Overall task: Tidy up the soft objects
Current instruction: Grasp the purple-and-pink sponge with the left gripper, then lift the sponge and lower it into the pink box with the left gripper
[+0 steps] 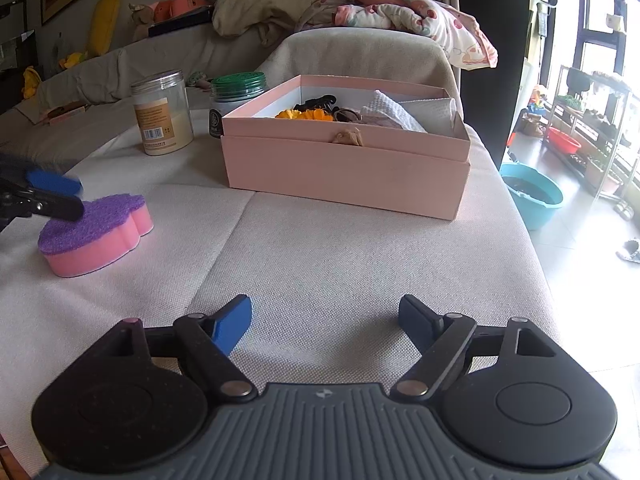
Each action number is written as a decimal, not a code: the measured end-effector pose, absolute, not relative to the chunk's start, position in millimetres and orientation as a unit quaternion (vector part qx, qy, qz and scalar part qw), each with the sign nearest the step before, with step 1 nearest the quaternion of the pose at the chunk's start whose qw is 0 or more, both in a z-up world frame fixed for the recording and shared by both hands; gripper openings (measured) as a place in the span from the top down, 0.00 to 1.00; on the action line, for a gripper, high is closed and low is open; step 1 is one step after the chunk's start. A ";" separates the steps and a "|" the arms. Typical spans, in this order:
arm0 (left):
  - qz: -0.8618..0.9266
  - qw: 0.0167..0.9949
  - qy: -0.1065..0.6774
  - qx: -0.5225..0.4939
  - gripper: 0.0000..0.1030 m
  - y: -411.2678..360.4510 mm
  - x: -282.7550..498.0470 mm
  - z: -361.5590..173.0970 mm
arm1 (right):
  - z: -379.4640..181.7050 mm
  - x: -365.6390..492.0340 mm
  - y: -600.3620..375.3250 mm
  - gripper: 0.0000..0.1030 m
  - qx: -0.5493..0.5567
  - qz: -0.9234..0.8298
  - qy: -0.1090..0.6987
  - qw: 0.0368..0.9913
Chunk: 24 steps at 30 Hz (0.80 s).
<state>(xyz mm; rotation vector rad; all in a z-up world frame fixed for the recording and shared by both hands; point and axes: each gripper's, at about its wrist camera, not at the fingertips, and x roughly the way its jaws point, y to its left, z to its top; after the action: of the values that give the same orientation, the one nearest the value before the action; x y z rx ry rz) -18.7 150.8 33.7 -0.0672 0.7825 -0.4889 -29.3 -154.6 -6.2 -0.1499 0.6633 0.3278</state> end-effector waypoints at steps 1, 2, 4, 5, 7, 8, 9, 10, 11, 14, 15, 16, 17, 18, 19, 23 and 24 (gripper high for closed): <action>-0.242 0.895 0.373 -0.026 0.30 149.6 -21.2 33.9 | -6.2 -29.3 -154.6 0.21 -0.073 0.160 0.324 0.930; -0.246 0.896 0.370 -0.012 0.29 146.9 -24.8 34.8 | -6.2 -29.3 -154.5 0.21 -0.073 0.160 0.324 0.930; -0.249 0.898 0.364 0.024 0.29 136.7 -34.7 35.7 | -6.5 -29.2 -153.6 0.20 -0.073 0.162 0.324 0.929; -0.252 0.896 0.363 0.043 0.27 131.3 -40.0 35.0 | -6.7 -29.0 -153.8 0.19 -0.073 0.163 0.325 0.929; -0.248 0.896 0.360 0.083 0.24 120.7 -51.2 31.7 | -7.0 -29.1 -153.2 0.18 -0.075 0.164 0.325 0.928; -0.241 0.896 0.359 0.102 0.25 116.3 -55.1 28.0 | -7.1 -28.8 -153.7 0.18 -0.075 0.164 0.325 0.928; -0.233 0.896 0.359 0.118 0.25 111.7 -57.7 25.1 | -6.8 -28.9 -154.0 0.18 -0.074 0.164 0.325 0.928; -0.226 0.897 0.358 0.125 0.25 109.6 -58.9 23.2 | -6.9 -28.9 -153.8 0.18 -0.075 0.164 0.325 0.928; -0.221 0.900 0.356 0.123 0.25 109.1 -59.9 22.6 | -7.0 -29.0 -153.7 0.18 -0.075 0.164 0.325 0.928; -0.218 0.908 0.344 0.099 0.25 111.5 -59.9 26.2 | -6.9 -29.0 -154.0 0.18 -0.074 0.164 0.325 0.928; -0.219 0.911 0.338 0.093 0.25 111.8 -61.1 29.2 | -6.9 -29.1 -154.5 0.18 -0.073 0.164 0.325 0.928; -0.218 0.913 0.333 0.090 0.25 112.9 -62.0 33.6 | -6.4 -29.5 -155.4 0.19 -0.071 0.163 0.326 0.929; -0.218 0.915 0.328 0.087 0.26 112.6 -63.7 39.5 | -5.4 -29.5 -157.2 0.19 -0.068 0.161 0.328 0.928; -0.218 0.918 0.319 0.085 0.26 111.7 -65.4 46.7 | -3.6 -29.4 -160.2 0.19 -0.062 0.160 0.331 0.928; -0.219 0.923 0.306 0.080 0.26 110.9 -65.3 56.0 | -0.6 -30.1 -164.1 0.19 -0.052 0.161 0.333 0.928; -0.229 0.941 0.245 0.045 0.25 101.5 -44.0 102.3 | 25.7 -38.1 -180.3 0.19 -0.030 0.168 0.301 0.938; -0.232 0.944 0.230 0.035 0.25 95.2 -32.2 113.5 | 34.6 -39.9 -182.1 0.19 -0.035 0.166 0.287 0.943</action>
<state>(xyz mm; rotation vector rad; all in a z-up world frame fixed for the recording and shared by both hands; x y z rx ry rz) -32.2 95.2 113.5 0.0710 0.4692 -0.4728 -39.9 -182.1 34.6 -0.0719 0.5842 0.3392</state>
